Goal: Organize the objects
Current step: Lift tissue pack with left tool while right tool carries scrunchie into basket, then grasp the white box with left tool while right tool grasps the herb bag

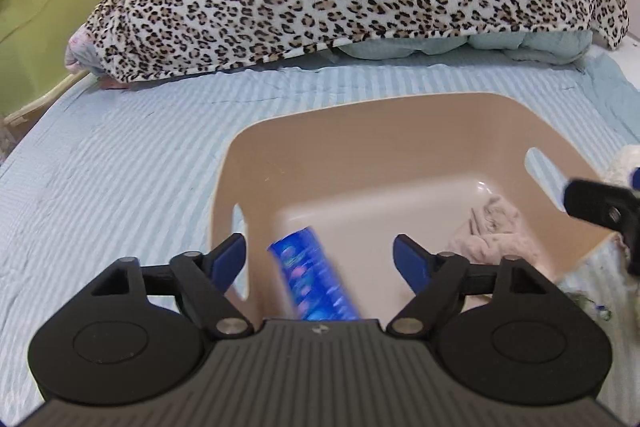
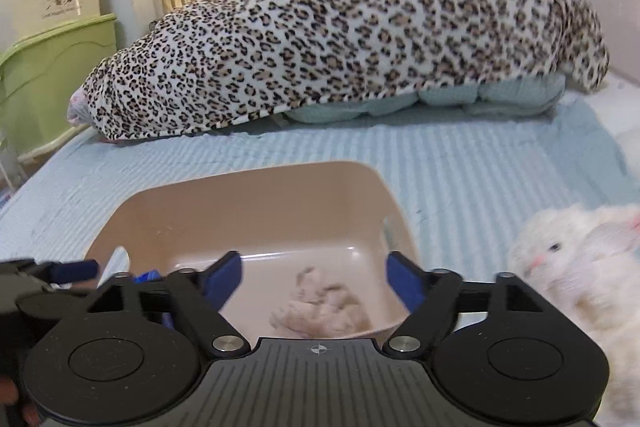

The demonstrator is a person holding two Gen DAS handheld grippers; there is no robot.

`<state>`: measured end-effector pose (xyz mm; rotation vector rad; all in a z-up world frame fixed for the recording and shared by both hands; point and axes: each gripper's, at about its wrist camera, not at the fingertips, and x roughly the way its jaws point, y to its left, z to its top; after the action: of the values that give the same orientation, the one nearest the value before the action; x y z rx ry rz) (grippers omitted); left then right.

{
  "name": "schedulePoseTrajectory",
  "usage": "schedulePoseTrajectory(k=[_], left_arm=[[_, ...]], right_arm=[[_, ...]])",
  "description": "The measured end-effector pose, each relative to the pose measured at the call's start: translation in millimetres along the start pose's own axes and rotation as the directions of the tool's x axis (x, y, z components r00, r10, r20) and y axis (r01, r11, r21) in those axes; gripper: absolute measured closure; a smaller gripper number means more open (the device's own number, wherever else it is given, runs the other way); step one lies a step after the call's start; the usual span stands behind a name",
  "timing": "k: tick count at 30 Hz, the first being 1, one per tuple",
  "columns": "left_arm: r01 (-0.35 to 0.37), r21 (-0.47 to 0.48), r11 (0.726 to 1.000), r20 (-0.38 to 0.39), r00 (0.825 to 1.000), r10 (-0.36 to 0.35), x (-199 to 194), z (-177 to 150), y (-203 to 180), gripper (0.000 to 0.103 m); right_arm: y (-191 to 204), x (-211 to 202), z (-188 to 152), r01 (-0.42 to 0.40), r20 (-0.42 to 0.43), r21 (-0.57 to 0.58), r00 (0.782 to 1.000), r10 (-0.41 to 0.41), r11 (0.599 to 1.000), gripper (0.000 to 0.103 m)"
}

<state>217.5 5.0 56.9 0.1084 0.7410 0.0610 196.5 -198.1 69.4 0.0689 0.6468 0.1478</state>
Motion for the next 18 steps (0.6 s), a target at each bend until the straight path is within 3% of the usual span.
schedulePoseTrajectory(k=[2, 12, 18], left_arm=[[0.005, -0.007, 1.0, 0.001, 1.0, -0.005, -12.1, -5.0, 2.4, 0.013], [0.054, -0.014, 0.998, -0.076, 0.996, -0.055, -50.4, -40.9, 1.3, 0.013], [0.075, 0.002, 0.997, -0.161, 0.984, -0.074, -53.3, -66.0, -9.8, 0.013]], right_arm=[[-4.0, -12.2, 0.4, 0.01, -0.008, -0.039, 1.0, -0.01, 0.999, 0.0], [-15.4, -51.5, -27.6, 0.04, -0.091, -0.239, 0.994, -0.064, 0.97, 0.0], [-19.0, -49.8, -47.1, 0.003, -0.146, -0.289, 0.988, -0.047, 0.957, 0.0]])
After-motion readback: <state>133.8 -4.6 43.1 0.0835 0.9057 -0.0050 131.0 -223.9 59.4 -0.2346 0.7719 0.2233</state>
